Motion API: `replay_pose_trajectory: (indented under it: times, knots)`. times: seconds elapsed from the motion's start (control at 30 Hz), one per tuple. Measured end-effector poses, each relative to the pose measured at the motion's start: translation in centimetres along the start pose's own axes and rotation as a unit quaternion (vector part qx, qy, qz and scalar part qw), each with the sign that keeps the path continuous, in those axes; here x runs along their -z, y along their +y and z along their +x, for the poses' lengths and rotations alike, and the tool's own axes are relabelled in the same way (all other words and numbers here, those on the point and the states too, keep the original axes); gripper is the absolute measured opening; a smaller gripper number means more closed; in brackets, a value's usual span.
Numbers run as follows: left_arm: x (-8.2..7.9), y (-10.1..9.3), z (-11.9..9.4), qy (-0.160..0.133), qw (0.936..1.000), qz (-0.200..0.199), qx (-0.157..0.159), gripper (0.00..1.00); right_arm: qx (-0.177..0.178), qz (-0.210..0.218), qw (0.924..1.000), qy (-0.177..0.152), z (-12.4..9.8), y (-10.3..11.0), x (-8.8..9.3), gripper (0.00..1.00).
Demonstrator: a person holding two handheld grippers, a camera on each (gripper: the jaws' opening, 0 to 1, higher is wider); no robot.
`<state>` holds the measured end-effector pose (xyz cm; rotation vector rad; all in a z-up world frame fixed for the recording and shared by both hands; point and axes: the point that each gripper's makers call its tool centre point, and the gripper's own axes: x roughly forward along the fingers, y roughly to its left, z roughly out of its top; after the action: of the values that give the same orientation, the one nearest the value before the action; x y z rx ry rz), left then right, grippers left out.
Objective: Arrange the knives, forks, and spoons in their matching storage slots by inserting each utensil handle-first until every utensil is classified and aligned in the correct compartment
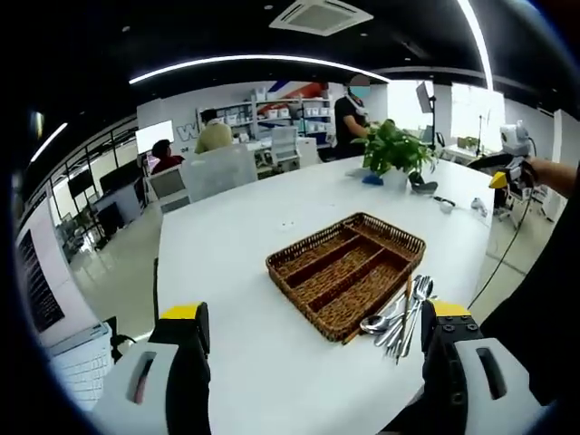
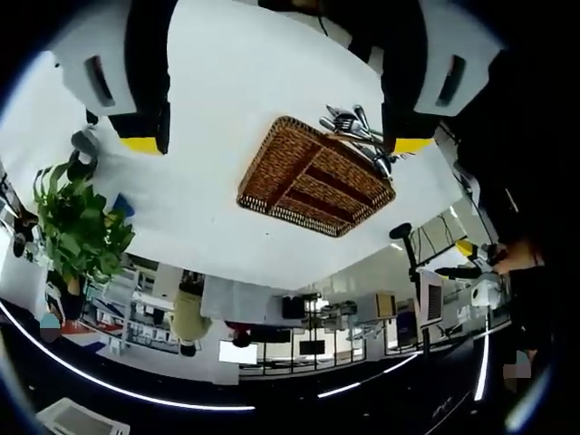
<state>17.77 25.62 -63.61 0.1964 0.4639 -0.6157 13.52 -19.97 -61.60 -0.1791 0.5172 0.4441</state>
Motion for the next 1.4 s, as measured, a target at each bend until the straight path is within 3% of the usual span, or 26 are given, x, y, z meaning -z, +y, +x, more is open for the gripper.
replay_pose_trajectory:
  times: [0.17, 0.27, 0.37, 0.53, 0.73, 1.07, 1.4]
  knots:
    - [0.7, 0.0, 0.1, 0.007, 0.9999, -0.008, 0.011, 0.99, 0.004, -0.002, 1.0000, -0.002, 0.2, 1.0, -0.4, 1.00]
    - [-0.3, 0.0, -0.3, -0.011, 0.9999, 0.006, 0.007, 0.99, 0.002, -0.006, 1.0000, -0.005, 0.6, 1.1, -0.5, 1.00]
    - [-0.5, -0.1, -0.4, -0.007, 1.0000, 0.002, 0.000, 0.99, -0.009, -0.012, 0.9999, -0.003, 0.9, 1.3, -0.4, 1.00]
    - [-1.0, -0.6, -1.1, -0.009, 0.9998, -0.001, -0.015, 0.99, -0.019, -0.011, 0.9997, -0.009, 1.0, 0.0, -1.1, 1.00]
    - [-0.5, -0.3, -1.4, 0.001, 0.9994, -0.009, -0.033, 0.99, -0.028, -0.023, 0.9993, 0.002, 0.9, -0.7, -0.7, 1.00]
    - [-0.2, -0.9, -2.0, 0.019, 0.9985, -0.005, -0.052, 0.99, -0.036, -0.036, 0.9987, -0.010, 0.9, -1.6, -1.2, 1.00]
    - [-0.7, -1.7, -1.8, 0.007, 0.9981, -0.011, -0.061, 0.99, -0.043, -0.036, 0.9983, -0.014, 0.8, -2.1, -1.7, 1.00]
